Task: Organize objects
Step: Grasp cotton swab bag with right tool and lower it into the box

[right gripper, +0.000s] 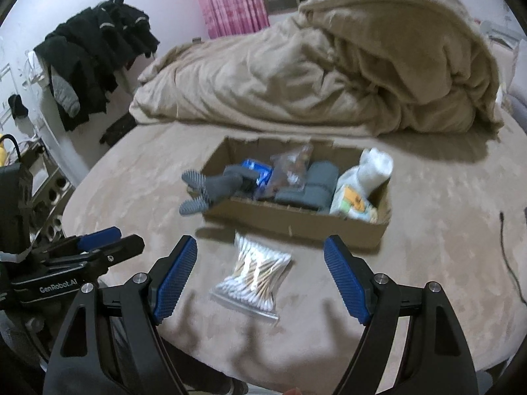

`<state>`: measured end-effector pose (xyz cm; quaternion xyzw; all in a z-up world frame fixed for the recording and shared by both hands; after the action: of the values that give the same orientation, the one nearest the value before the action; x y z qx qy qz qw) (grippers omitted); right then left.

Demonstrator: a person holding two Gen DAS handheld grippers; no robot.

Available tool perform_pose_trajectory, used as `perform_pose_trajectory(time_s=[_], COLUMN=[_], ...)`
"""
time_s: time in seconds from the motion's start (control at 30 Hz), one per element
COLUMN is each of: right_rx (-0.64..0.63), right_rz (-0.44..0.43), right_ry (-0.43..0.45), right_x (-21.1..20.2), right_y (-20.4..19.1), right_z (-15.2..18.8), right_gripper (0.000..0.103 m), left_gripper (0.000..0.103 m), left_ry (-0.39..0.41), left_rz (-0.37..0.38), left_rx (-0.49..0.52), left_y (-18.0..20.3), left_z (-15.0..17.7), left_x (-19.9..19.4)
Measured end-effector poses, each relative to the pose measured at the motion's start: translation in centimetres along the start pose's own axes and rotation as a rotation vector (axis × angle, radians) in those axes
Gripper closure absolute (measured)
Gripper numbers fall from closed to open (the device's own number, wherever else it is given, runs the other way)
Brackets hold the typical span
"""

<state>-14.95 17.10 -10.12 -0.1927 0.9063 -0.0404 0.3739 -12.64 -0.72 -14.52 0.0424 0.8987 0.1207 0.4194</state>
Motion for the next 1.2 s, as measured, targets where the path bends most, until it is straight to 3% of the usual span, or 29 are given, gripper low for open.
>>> perform_pose_trajectory(time_s=[0.3, 0.57, 0.67, 0.7, 0.9, 1.2], right_rx=[-0.015, 0.007, -0.006, -0.016, -0.089, -0.119], right_rz=[-0.008, 0.050, 0.039, 0.038, 0.006, -0.012], right_ry=[-0.130, -0.210, -0.232, -0.235, -0.216, -0.138], right_x=[6.0, 10.2, 10.6, 10.5, 9.0, 8.1], right_y=[-1.0, -0.1, -0.5, -0.6, -2.4, -4.6], right_z=[3.5, 5.8, 6.3, 6.3, 5.2, 0.3], right_gripper=[0.021, 0.022, 0.049, 0.051, 0.056, 0.056], left_gripper=[0.032, 0.032, 0.032, 0.032, 0.032, 0.032], left_ry=[-0.072, -0.094, -0.105, -0.106, -0.092, -0.041], left_rz=[-0.030, -0.078, -0.083, -0.084, -0.071, -0.070], left_rx=[-0.059, -0.057, -0.057, -0.055, -0.048, -0.045], left_y=[-3.6, -5.5, -5.6, -5.6, -5.0, -5.1], left_z=[2.8, 3.9, 4.1, 4.1, 3.7, 1.4], left_x=[3.2, 5.1, 5.6, 5.7, 5.0, 3.0])
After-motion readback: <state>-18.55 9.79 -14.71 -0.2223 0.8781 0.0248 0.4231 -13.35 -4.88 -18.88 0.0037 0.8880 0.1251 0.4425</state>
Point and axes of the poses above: each gripper's, at about its wrist camera, not at the fingertips, and x roughly the way its jaws point, y to its right, z to its underside, the point moved 10 cm from there along x, roughly the way its jaws point, and after that the axes turned 2 degrees about y, right-handed, at the moved point
